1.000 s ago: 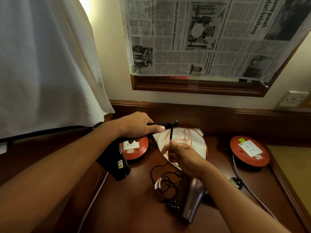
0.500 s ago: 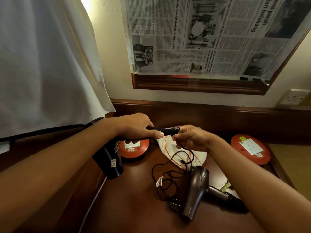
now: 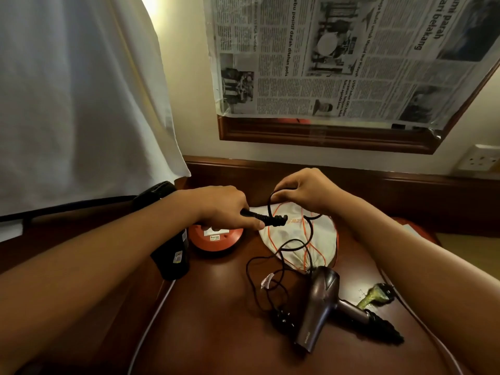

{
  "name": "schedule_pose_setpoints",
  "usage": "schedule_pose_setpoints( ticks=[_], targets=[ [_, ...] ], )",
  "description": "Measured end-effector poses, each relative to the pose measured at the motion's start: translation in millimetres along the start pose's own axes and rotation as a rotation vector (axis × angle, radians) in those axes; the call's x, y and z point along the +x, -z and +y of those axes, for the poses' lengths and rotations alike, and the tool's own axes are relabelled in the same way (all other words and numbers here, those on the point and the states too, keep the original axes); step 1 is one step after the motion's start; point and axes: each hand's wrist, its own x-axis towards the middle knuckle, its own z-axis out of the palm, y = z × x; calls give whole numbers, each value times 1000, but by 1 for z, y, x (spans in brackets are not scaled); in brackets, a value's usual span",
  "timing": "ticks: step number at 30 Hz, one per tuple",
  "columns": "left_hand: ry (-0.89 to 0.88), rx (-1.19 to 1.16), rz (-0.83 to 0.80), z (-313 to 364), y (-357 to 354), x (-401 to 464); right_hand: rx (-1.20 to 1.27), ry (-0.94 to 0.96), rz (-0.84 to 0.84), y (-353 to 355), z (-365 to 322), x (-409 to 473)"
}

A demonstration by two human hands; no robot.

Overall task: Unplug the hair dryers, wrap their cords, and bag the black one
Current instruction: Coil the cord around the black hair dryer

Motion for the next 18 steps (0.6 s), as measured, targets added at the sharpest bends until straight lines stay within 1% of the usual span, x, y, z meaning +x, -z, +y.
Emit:
schedule_pose_setpoints(
  ticks=[2,4,11,14,18],
  targets=[
    [22,-71,-3,-6,-2,3,103,47,61,1,-3,-5],
    [36,-110,6,-10,-5,6,145,95,117,1,-7,-10],
    [73,-124,51,-20,-10,21,113,157,243,-13,-22,-28],
    [92,-150,93,-22,-13,25,154,128,309,-30,-29,-41],
    [128,-257,97,-30,-13,28,287,14,341,-60,-30,-57]
  ],
)
